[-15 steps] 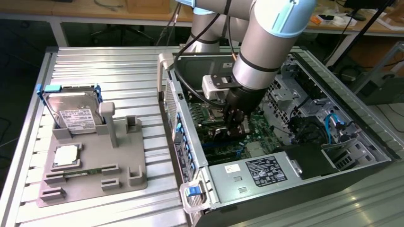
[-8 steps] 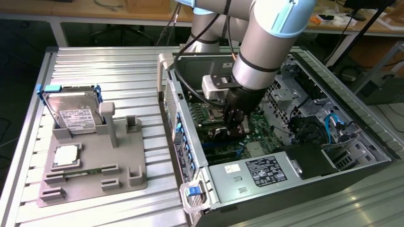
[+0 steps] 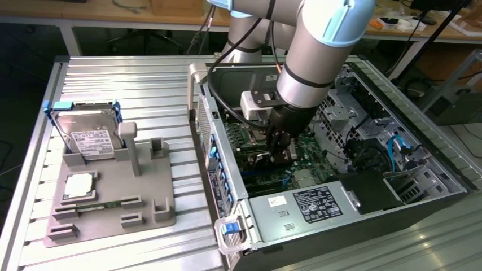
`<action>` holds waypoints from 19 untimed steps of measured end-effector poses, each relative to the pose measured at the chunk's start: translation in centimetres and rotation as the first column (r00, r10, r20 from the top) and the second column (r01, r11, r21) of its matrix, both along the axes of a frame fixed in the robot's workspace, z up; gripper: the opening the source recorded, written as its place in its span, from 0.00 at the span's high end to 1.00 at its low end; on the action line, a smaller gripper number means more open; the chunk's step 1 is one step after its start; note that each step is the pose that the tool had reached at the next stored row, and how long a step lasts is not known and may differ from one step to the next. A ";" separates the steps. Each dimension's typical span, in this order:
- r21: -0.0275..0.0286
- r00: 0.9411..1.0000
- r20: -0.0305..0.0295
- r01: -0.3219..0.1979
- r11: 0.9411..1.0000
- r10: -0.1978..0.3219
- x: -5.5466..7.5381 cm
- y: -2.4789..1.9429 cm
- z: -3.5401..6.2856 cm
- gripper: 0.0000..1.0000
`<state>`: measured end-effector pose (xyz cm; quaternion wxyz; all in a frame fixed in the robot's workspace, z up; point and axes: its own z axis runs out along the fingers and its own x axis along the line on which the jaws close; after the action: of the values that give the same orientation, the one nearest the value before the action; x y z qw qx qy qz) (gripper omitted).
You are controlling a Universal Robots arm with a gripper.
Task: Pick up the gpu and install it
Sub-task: 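Insert the gpu into the slot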
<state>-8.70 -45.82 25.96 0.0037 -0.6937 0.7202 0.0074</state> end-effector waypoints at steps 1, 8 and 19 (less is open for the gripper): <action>0.000 1.000 0.000 0.000 1.000 0.000 0.0 0.00 -0.04 0.73; 0.000 1.000 0.000 0.000 1.000 0.000 0.0 0.01 -0.17 0.73; 0.000 1.000 0.000 0.000 1.000 0.000 0.0 0.00 -0.17 0.73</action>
<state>-8.70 -45.81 25.79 0.0039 -0.6937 0.7202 0.0074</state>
